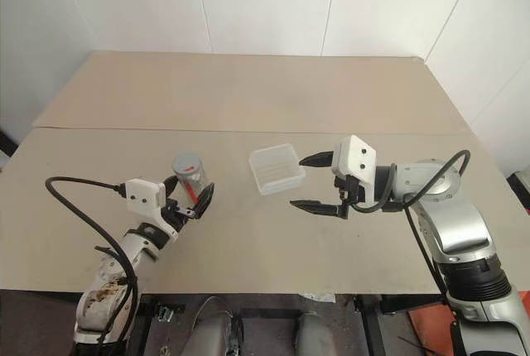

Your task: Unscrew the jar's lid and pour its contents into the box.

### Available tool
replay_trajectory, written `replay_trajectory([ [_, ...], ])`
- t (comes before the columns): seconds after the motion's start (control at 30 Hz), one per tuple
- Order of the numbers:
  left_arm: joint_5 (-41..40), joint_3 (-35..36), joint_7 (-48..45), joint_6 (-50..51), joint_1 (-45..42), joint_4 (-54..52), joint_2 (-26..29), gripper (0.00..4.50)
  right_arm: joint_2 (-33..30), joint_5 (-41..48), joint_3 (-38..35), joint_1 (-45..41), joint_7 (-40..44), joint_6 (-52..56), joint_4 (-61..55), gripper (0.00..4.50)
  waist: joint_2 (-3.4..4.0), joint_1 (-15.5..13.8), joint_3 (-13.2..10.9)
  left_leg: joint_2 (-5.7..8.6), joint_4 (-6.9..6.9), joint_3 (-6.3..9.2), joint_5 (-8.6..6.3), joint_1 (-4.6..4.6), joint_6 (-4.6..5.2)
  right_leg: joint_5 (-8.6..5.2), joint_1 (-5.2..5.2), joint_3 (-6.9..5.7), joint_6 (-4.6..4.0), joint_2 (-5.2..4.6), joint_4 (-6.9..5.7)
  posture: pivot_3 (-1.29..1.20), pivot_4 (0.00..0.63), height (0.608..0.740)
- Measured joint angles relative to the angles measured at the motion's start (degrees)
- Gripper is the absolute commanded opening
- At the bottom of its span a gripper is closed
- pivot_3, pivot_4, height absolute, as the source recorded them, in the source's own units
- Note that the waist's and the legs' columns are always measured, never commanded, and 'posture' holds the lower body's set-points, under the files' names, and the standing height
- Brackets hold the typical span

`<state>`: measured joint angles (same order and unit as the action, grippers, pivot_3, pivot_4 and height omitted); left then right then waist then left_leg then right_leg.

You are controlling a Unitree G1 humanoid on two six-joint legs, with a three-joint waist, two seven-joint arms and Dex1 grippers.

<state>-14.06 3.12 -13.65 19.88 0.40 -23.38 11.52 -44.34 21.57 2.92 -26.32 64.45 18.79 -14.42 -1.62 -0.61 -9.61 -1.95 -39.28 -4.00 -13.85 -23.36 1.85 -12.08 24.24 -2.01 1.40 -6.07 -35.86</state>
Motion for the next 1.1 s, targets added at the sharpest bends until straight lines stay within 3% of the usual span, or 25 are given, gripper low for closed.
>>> replay_trajectory([
  [0.4,4.47,-0.99,3.19,-3.29,-4.83,6.48,-2.35,4.50,-0.01,0.15,-0.32,1.54,0.39,0.00,-2.26,4.46,-0.01,-0.14,0.00,0.01,0.00,0.01,0.00,-0.02,0.00,0.00,-0.01,-0.02,0.00,-0.01,0.01,0.00,0.150,0.740],
  [0.5,5.10,-1.68,3.49,-3.73,-5.10,7.34,-2.92,3.92,-0.02,0.26,-0.91,2.54,0.36,0.00,-2.57,4.50,-0.01,-0.11,0.00,0.01,0.00,0.01,0.00,-0.02,0.00,0.00,-0.01,-0.02,0.00,-0.01,0.01,0.00,0.150,0.740],
  [0.7,6.21,-2.03,4.24,-3.96,-6.95,8.14,-3.26,1.99,0.54,1.00,-1.05,2.69,-0.50,0.02,-4.01,4.50,-0.01,-0.07,0.00,0.01,0.00,0.02,0.00,-0.01,0.00,0.00,-0.01,-0.02,0.01,0.00,0.00,0.00,0.150,0.740],
  [0.8,6.00,-1.79,3.67,-3.88,-7.23,8.12,-2.31,1.91,1.74,1.22,-1.04,2.63,-1.46,0.22,-4.46,4.50,-0.01,-0.09,-0.01,0.01,0.00,0.02,0.00,-0.02,0.00,0.00,0.00,-0.03,0.01,0.00,-0.01,0.00,0.150,0.740],
  [0.93,-0.73,0.58,-7.20,-0.72,-8.96,7.26,7.47,1.91,8.54,2.59,0.37,-0.08,-6.10,3.30,-5.47,4.50,-0.02,0.62,-0.01,-0.10,-0.01,0.01,0.05,0.00,-0.08,0.01,0.11,-0.02,-0.03,0.12,-0.17,0.00,0.150,0.740],
  [1.1,-14.67,4.88,-33.66,1.91,-19.28,9.16,25.66,1.91,17.58,3.69,3.79,-10.71,-14.22,11.53,-4.58,4.50,0.02,0.76,-0.04,-0.09,-0.01,0.03,0.10,-0.02,-0.16,0.02,0.10,-0.07,-0.07,0.14,-0.17,0.00,0.150,0.740],
])
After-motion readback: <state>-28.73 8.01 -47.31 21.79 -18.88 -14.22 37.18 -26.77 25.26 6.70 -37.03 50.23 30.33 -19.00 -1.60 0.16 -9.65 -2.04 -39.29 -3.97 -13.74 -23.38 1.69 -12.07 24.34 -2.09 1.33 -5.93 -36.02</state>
